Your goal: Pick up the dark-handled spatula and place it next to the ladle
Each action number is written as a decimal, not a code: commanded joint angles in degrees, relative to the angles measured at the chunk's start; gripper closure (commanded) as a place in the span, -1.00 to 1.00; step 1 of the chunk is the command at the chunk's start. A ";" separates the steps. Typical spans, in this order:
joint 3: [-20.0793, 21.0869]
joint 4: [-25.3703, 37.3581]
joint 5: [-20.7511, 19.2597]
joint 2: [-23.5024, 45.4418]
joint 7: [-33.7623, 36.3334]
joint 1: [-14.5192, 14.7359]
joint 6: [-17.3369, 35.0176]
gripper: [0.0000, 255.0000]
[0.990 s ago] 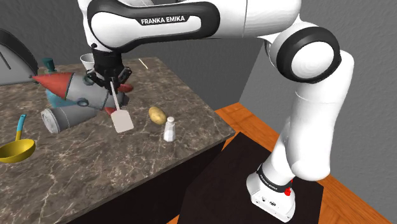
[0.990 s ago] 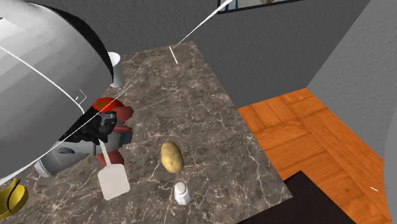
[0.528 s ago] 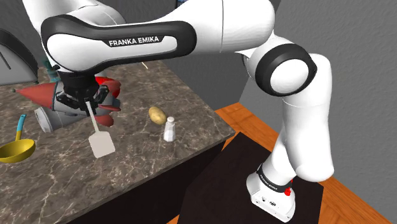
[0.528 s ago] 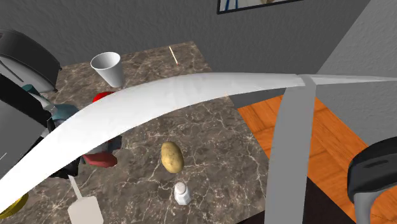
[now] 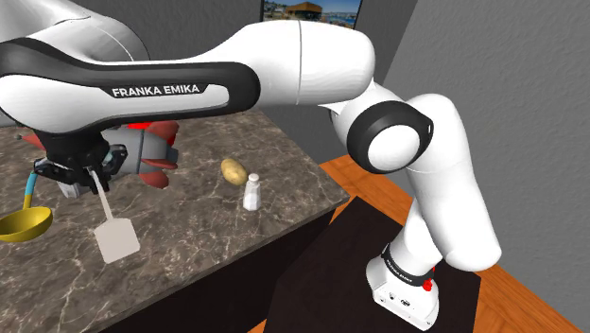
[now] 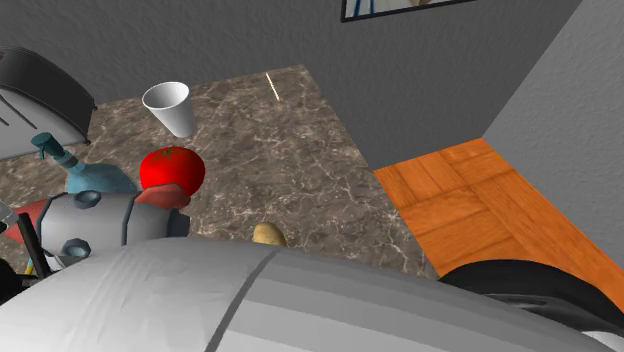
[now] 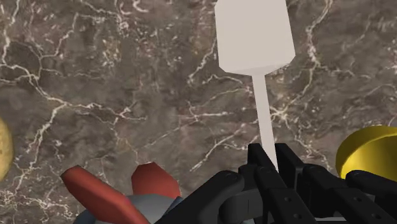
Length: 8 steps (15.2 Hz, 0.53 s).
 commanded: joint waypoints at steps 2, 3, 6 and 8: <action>0.00 -2.59 -0.06 -0.18 0.35 -0.17 2.40 1.00; 0.00 -3.46 -0.07 -0.24 0.43 -0.25 3.20 1.00; -0.03 -5.85 -0.15 -0.28 0.67 -0.45 5.53 1.00; -0.06 -7.26 -0.22 -0.20 0.82 -0.57 7.00 1.00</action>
